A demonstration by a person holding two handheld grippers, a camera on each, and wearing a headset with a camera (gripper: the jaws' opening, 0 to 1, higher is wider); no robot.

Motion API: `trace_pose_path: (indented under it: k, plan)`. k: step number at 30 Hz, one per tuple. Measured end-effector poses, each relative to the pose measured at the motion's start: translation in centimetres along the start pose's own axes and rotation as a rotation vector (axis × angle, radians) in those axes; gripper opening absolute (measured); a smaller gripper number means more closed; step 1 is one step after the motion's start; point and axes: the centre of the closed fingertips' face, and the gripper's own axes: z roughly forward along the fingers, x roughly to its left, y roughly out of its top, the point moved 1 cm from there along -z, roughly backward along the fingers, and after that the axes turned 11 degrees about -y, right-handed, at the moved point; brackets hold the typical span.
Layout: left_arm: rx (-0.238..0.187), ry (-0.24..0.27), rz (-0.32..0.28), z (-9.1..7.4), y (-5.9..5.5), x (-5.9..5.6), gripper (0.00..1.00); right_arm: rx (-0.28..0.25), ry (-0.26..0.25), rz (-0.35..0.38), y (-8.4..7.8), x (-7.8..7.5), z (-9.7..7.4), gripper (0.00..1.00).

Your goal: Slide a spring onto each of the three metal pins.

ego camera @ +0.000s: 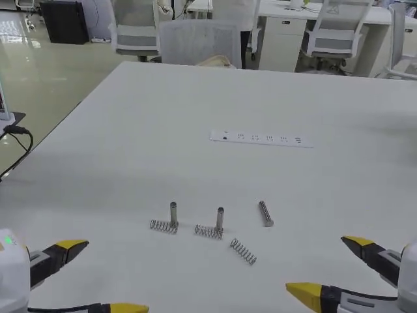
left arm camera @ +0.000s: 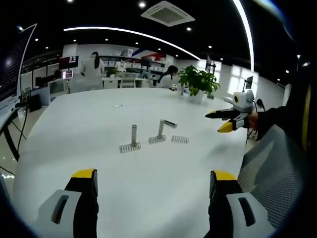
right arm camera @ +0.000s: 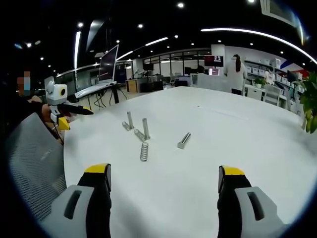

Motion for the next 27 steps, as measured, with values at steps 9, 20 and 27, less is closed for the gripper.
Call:
trace_pose_path:
  k: [9,20,27]
  plan:
    - [-0.012,0.004,-0.003,0.0,0.1,0.1,0.91,0.007,-0.011,-0.001,0.0,-0.4,-0.1,0.88]
    - [-0.019,0.003,-0.001,0.0,0.3,0.1,0.91,0.013,-0.015,-0.022,0.7,-1.2,0.1,0.87]
    - [-0.019,0.007,0.0,-0.1,0.3,0.1,0.91,0.006,-0.01,-0.041,1.9,-1.6,0.9,0.86]
